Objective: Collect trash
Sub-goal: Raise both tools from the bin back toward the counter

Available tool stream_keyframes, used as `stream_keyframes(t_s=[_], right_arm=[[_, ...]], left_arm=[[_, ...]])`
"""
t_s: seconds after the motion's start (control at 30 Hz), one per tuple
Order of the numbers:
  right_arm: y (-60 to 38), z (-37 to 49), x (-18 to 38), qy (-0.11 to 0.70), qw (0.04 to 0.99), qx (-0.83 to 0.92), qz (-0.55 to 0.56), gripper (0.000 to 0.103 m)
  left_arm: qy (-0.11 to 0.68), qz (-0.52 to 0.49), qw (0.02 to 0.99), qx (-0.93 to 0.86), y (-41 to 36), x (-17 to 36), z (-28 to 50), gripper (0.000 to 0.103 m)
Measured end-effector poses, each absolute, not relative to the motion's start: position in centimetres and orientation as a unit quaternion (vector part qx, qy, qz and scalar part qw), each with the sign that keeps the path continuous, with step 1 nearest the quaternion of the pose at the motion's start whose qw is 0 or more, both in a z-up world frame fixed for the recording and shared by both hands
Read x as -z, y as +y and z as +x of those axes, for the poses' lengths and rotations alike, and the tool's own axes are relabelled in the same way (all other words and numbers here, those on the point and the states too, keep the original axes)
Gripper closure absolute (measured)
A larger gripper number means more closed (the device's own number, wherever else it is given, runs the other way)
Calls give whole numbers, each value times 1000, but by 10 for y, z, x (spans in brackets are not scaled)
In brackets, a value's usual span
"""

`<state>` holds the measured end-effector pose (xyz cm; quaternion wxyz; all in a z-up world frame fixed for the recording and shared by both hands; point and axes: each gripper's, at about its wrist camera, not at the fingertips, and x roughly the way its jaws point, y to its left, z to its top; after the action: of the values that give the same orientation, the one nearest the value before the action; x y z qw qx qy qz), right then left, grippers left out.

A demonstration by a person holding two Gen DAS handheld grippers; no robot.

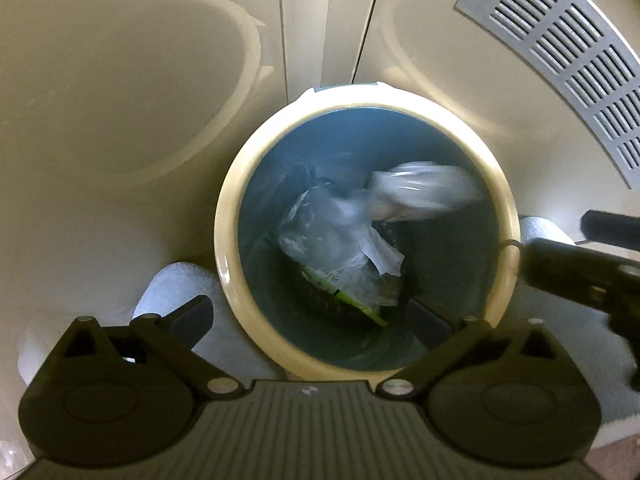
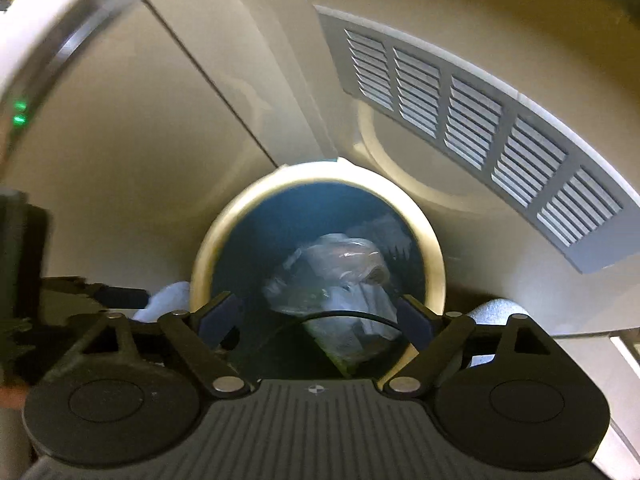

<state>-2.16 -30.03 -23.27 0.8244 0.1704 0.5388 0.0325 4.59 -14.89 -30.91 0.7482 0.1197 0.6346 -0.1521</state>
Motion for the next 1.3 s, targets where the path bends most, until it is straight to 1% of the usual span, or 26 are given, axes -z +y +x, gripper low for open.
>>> stream_keyframes(t_s=[0.23,0.33,0.4,0.6,0.67,0.77,0.93,1.13,1.23,1.3], right_arm=[[-296,-41,188,493,860,-55,120,14],[-298,-53,170,471,873,-56,114,13],[-300,-63,160,455,883,-52,105,10],[-301,-90,143,424,901,-42,79,8],[-302,-100,135,403,911,-48,73,5],[-307,-117,111,347,934,-65,57,1],[-320,-147,62,242,967,-68,31,0],[-323,-176,14,122,991,-39,-43,0],[-331,-184,-2,94,992,-48,-73,0],[-340,-185,-11,91,992,-45,-70,0]], left_arm=[[624,94,760,154,-136,289,38,0],[605,80,774,169,-128,267,31,0],[589,68,786,177,-121,251,24,0],[535,49,822,187,-108,204,0,0],[506,52,840,188,-105,185,-11,0],[429,68,882,181,-105,151,-32,0],[332,82,923,177,-108,97,-56,0],[222,55,959,167,-115,33,-67,0],[173,43,972,154,-123,9,-70,0],[156,42,975,149,-130,-9,-68,0]])
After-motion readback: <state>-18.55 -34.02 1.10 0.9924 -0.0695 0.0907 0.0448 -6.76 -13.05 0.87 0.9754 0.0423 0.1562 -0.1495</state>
